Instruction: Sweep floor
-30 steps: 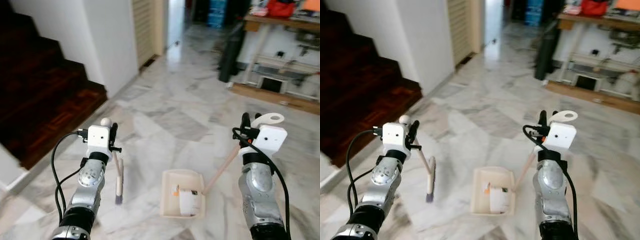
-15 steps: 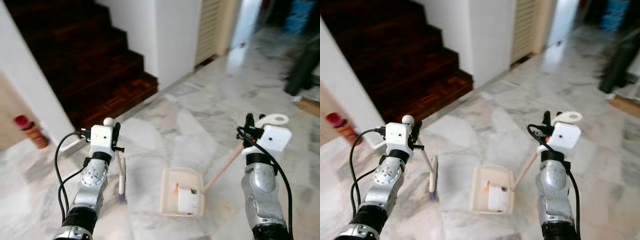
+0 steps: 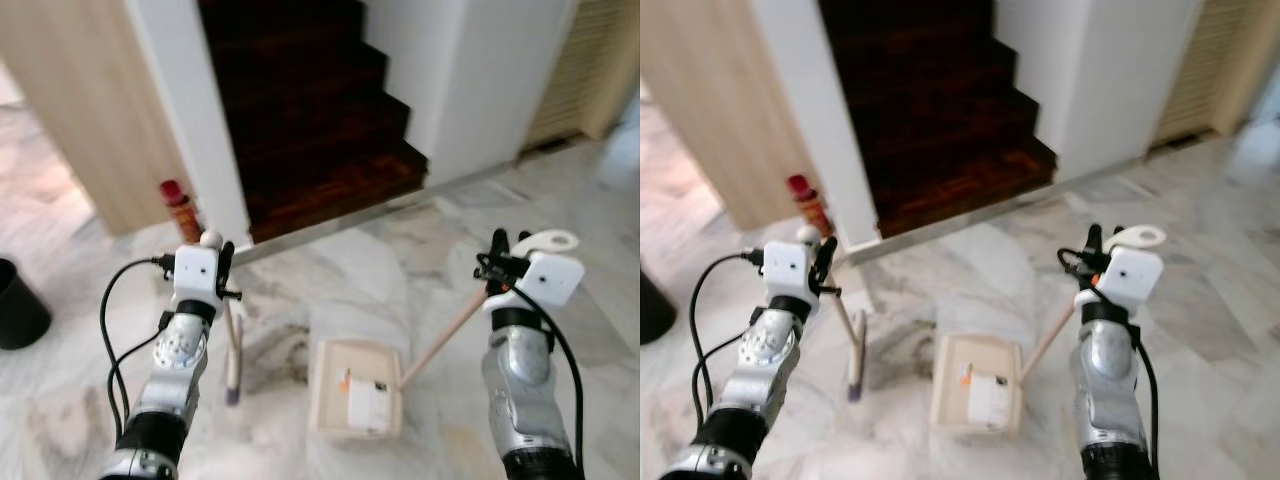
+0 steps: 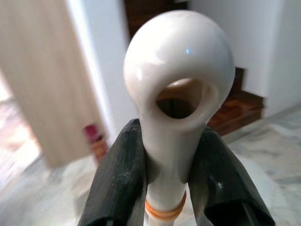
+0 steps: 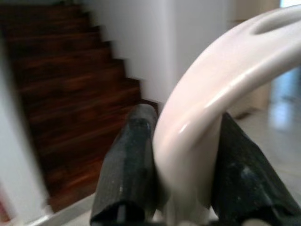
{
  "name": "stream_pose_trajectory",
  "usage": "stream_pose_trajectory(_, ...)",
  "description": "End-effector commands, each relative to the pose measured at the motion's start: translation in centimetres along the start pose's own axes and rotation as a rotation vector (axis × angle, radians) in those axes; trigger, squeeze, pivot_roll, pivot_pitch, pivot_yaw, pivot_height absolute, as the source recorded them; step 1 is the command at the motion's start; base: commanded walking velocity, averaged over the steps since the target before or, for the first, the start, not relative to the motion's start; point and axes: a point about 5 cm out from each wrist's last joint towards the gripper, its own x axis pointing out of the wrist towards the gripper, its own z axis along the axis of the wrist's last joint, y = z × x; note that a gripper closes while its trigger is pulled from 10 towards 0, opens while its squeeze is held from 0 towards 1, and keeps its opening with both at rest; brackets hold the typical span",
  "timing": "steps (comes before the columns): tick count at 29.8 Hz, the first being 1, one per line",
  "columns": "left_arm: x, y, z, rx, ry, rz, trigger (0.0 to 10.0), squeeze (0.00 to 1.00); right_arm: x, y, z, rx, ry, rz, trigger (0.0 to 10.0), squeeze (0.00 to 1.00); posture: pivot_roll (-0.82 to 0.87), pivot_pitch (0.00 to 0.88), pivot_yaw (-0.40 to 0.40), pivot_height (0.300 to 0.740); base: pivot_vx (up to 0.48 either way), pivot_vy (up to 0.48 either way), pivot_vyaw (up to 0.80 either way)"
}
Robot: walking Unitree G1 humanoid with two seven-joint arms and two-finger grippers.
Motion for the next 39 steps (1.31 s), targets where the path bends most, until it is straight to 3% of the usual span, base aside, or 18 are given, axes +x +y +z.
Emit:
stream_pose_trajectory(1,0.51,0.54,1.18,0.024,-0.049,0.008,10.0,0.0,0.49,0.96,1.17,0.024,-0.056,0.023,10.0,0.0,-0.09,0.0,0.021,0.74,0.0,0.0,0.8)
stream_pose_trajectory(12,0.46,0.72,1.23,0.027,-0.046,0.006,10.0,0.0,0.41,1.24,1.08,0.042,-0.057,0.029,10.0,0.0,-0.08,0.0,0.034,0.74,0.0,0.0,0.8)
stream_pose_trajectory(21,0.31,0.55,1.25,0.013,-0.043,0.001,10.0,0.0,0.4,1.18,1.02,0.077,-0.047,0.031,10.0,0.0,-0.08,0.0,0.034,0.74,0.0,0.086,0.0)
stream_pose_trajectory(39,0.22,0.56,1.23,0.011,-0.031,0.014,10.0,0.0,0.32,0.89,1.06,0.075,-0.041,0.034,10.0,0.0,-0.06,0.003,0.027,0.74,0.0,0.396,0.0)
